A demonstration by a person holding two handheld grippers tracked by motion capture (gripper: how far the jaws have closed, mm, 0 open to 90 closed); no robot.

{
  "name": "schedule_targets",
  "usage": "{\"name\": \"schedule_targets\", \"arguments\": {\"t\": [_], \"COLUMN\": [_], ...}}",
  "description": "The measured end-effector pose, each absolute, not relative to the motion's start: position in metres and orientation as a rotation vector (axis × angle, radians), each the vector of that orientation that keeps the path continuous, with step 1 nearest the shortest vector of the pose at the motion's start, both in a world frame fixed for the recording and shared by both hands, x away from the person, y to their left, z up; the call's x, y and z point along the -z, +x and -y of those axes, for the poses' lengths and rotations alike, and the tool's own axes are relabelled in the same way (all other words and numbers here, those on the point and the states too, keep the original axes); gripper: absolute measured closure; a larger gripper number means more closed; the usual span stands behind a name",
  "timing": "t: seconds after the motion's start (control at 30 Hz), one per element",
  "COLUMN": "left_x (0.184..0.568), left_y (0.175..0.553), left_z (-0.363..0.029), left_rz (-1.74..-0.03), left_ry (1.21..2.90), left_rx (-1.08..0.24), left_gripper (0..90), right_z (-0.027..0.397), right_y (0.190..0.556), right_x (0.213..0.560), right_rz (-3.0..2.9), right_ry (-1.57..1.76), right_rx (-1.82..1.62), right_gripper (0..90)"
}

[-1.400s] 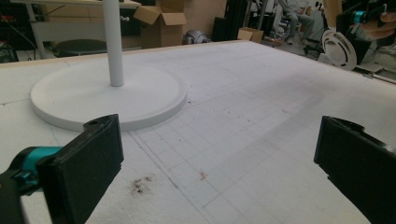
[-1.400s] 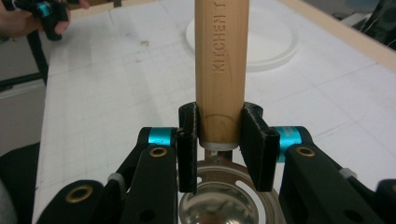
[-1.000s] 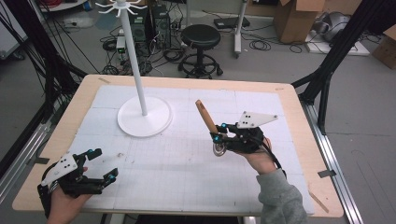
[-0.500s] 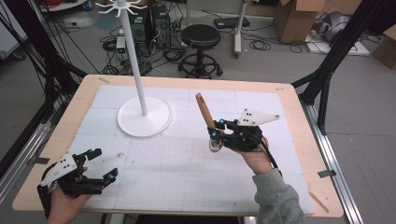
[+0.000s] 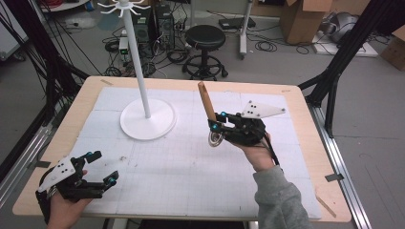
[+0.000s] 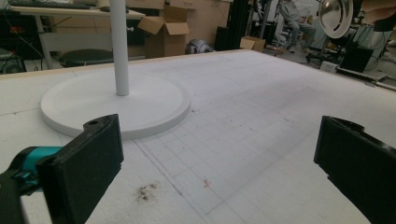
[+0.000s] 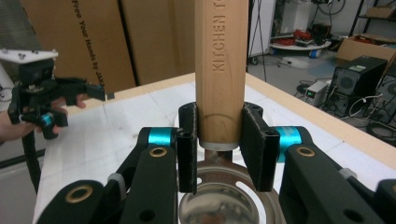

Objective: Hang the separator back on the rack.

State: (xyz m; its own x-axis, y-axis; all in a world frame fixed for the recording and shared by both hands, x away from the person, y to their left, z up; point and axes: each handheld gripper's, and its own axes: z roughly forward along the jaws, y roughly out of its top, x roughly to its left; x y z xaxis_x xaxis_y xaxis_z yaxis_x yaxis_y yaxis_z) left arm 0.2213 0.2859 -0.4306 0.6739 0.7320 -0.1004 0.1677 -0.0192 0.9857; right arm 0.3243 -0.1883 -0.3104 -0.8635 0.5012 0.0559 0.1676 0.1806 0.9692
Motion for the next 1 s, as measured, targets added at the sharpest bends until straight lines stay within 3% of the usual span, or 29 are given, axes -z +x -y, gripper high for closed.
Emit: {"name": "schedule_targets", "arguments": {"t": [1.0], "left_x": [0.431], "left_y": [0.218], "left_z": [-0.286], "left_rz": [-0.767], "left_ry": [1.563], "left_rx": [-0.530], "left_gripper": [1.8], "right_z": [0.160], "right_y": [0.346], "right_x": [0.276], "right_rz": [-2.126], "right_ry": [0.675], "right_rx": [-1.763], "right_gripper": [69.4]}}
